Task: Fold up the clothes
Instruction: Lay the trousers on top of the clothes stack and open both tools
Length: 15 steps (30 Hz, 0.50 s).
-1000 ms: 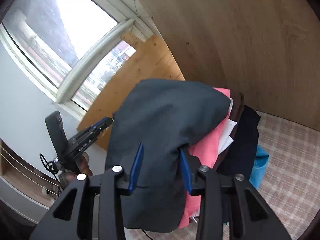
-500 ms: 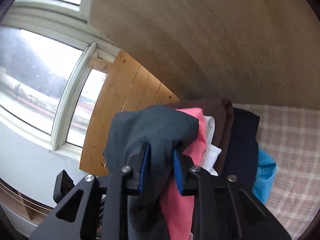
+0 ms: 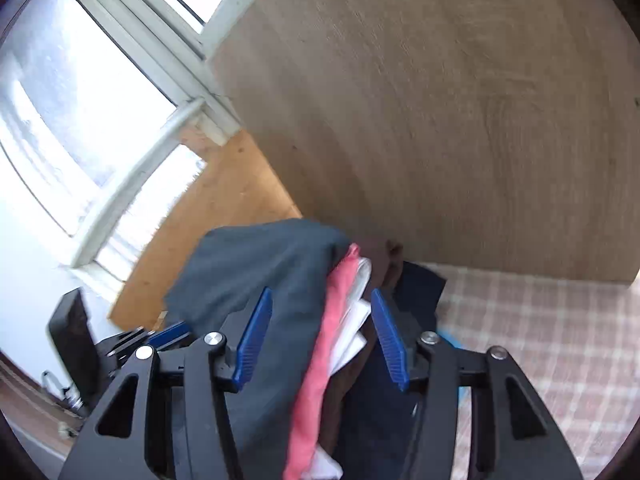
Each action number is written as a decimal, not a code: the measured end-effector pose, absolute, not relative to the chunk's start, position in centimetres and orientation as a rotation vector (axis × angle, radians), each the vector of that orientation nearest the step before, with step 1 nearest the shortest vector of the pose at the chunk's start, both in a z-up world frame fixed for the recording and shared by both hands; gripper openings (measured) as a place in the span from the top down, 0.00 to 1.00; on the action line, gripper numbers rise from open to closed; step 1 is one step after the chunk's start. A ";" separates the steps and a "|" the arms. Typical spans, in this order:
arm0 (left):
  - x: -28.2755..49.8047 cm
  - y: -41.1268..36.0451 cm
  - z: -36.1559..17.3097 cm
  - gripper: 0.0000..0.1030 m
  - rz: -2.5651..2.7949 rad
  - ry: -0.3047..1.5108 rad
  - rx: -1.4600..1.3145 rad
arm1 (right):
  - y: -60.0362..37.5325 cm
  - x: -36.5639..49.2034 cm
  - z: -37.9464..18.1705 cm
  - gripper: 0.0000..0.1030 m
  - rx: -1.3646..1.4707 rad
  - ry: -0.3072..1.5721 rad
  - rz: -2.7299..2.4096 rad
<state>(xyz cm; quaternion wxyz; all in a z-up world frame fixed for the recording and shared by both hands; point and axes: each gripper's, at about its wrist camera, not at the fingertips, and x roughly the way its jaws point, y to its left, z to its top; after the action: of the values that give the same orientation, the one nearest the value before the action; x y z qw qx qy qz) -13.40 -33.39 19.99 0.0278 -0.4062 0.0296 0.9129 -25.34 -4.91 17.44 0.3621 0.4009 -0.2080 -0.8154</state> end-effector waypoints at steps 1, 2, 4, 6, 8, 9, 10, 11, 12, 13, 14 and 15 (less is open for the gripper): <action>-13.3 -33.3 20.9 0.80 2.810 0.075 -1.228 | -4.1 -23.9 17.1 0.51 1.022 -0.567 -2.040; -13.2 -33.0 21.8 0.79 2.801 0.073 -1.200 | -3.8 -22.4 16.6 0.51 1.022 -0.564 -2.008; -14.1 -32.0 22.7 0.72 2.772 0.115 -1.175 | -3.8 -19.4 15.6 0.51 1.035 -0.525 -1.962; -15.5 -30.9 22.9 0.69 2.737 0.165 -1.176 | -4.6 -16.9 14.5 0.51 1.071 -0.462 -1.934; -17.1 -30.2 22.6 0.67 2.692 0.173 -1.205 | -5.5 -15.4 13.6 0.50 1.094 -0.427 -1.962; -18.0 -30.1 21.5 0.66 2.692 0.190 -1.251 | -6.3 -14.7 13.3 0.51 1.100 -0.362 -1.978; -18.9 -30.1 20.5 0.66 2.691 0.208 -1.297 | -7.0 -14.0 13.1 0.51 1.105 -0.296 -1.992; -19.7 -30.1 19.5 0.66 2.690 0.224 -1.343 | -7.7 -13.4 12.9 0.51 1.110 -0.229 -2.006; -20.1 -30.6 18.9 0.66 2.687 0.207 -1.378 | -7.6 -12.9 13.8 0.54 1.082 -0.183 -2.042; -20.5 -31.1 18.3 0.66 2.686 0.188 -1.410 | -7.5 -12.5 14.7 0.55 1.053 -0.136 -2.078; -19.9 -32.0 19.0 0.67 2.720 0.133 -1.383 | -7.3 -12.0 15.7 0.55 1.023 -0.088 -2.113; -18.8 -32.9 20.1 0.67 2.769 0.101 -1.336 | -7.2 -11.5 16.6 0.55 0.992 -0.040 -2.147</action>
<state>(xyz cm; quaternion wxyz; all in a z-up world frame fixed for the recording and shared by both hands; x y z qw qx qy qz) -18.84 -32.90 20.08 0.0326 -0.4342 0.0328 0.8996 -11.54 -7.21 16.59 0.3783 0.3882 -0.0158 -0.8402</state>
